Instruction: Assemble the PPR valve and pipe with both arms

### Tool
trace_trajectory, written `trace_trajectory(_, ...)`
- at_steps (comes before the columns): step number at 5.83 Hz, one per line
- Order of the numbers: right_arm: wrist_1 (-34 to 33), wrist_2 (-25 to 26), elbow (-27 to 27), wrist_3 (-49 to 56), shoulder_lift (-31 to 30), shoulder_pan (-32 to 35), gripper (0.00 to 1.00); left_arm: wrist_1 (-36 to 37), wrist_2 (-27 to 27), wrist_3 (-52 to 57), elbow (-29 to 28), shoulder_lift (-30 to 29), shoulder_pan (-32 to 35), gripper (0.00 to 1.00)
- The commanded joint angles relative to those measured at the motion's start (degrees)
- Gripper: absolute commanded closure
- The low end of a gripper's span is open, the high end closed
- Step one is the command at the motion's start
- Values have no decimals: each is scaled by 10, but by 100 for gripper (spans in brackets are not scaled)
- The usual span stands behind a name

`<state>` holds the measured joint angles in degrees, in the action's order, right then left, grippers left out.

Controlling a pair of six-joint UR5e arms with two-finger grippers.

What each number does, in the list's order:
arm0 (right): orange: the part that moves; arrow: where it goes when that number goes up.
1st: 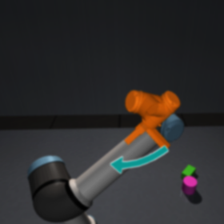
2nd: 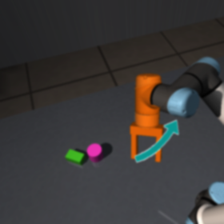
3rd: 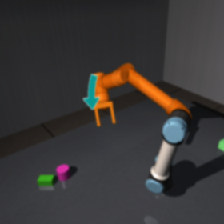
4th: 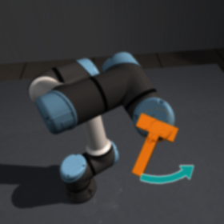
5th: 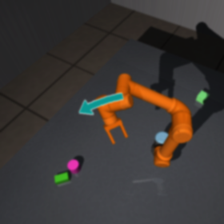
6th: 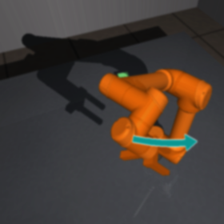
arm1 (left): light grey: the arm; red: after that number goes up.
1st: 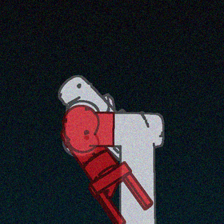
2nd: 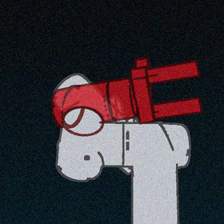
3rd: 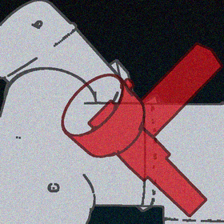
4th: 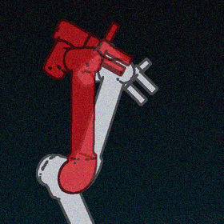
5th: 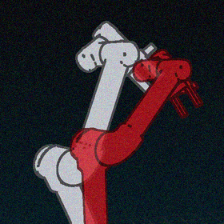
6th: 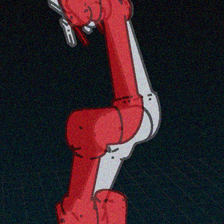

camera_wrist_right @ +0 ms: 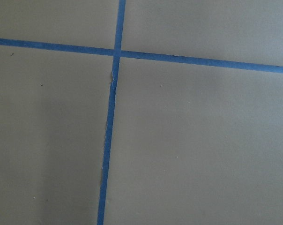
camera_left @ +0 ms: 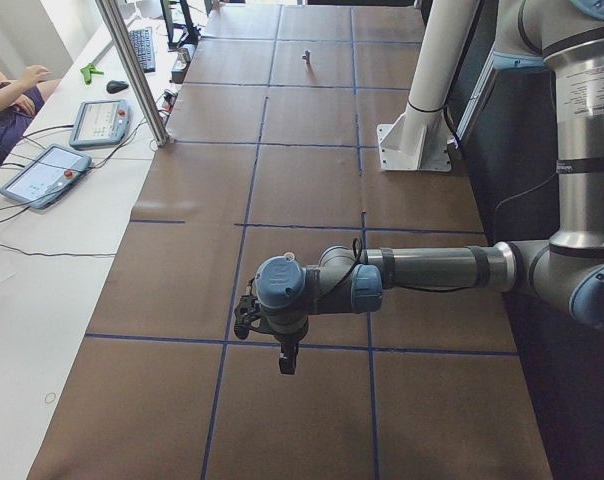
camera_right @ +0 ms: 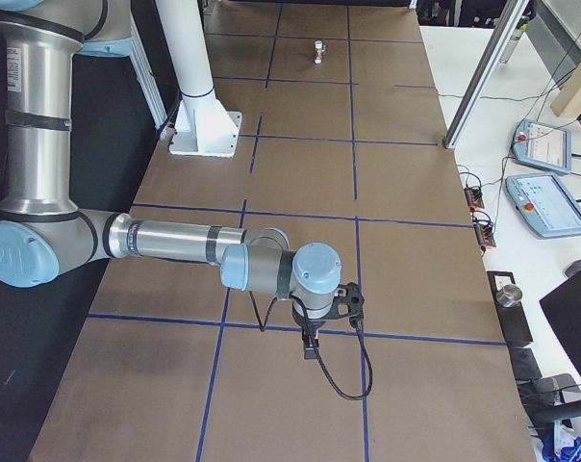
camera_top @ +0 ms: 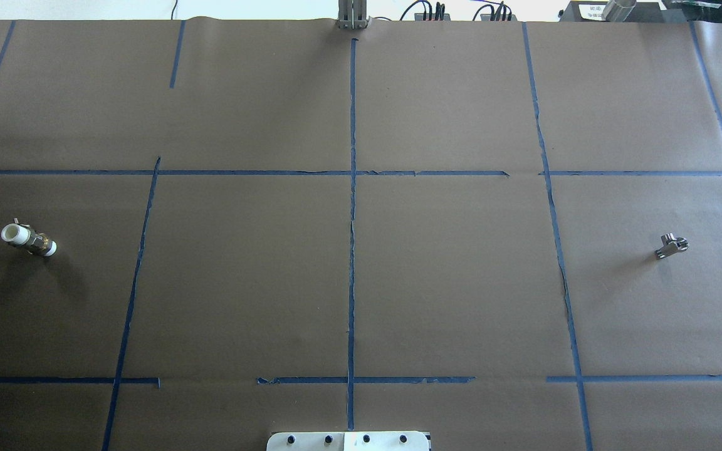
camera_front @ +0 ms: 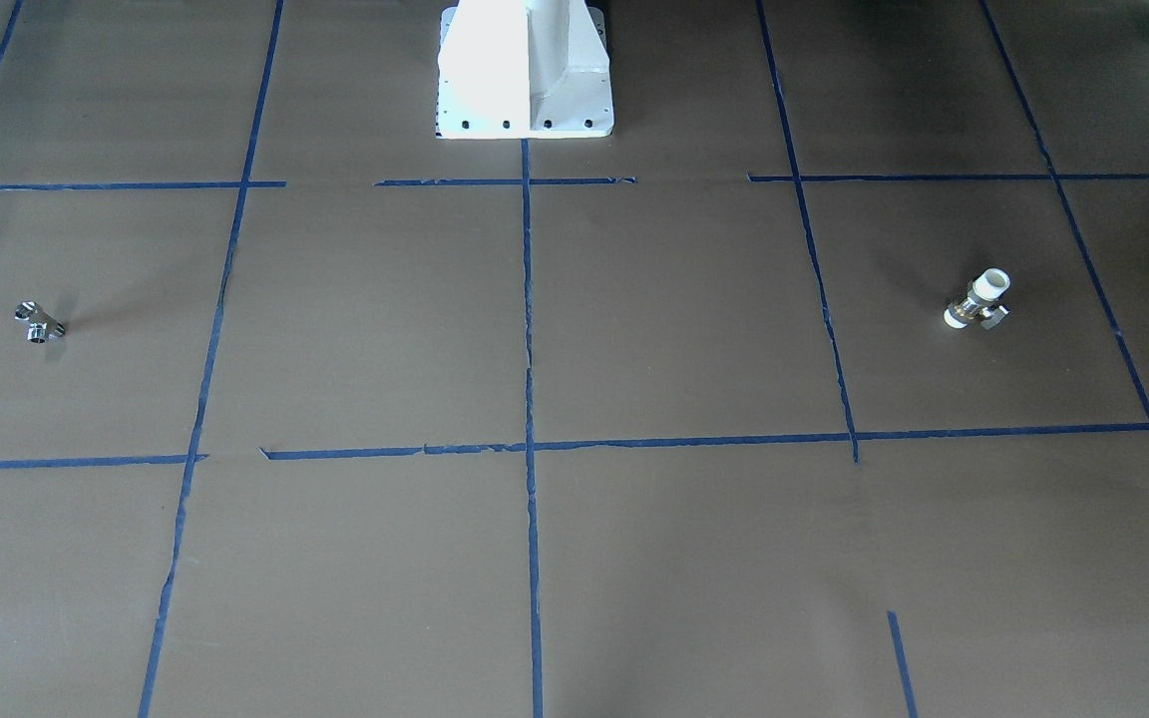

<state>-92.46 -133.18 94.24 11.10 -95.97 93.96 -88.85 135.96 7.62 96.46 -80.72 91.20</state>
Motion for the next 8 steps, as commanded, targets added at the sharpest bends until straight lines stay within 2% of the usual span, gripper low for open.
trace_trajectory(1, 0, 0, -1, 0, 1, 0, 0, 1, 1, 2, 5, -1, -2, 0)
trace_trajectory(3, 1, -3, -4, -4, 4, -1, 0, -1, 1, -1, 2, -6, -8, 0)
trace_trajectory(5, 0, -6, -31, -7, 43, -4, 0, -48, 2, -2, -54, -73, -10, 0)
trace_trajectory(6, 0, -4, -33, -6, 40, -4, 0, -78, 6, 5, -50, -79, -11, 0)
trace_trajectory(7, 1, -12, -33, -7, 43, -4, 0, -163, 7, 4, -49, -74, -16, 0)
trace_trajectory(8, 49, -18, -32, -9, 43, -4, 0, -223, 20, -38, -46, -70, -48, 0)
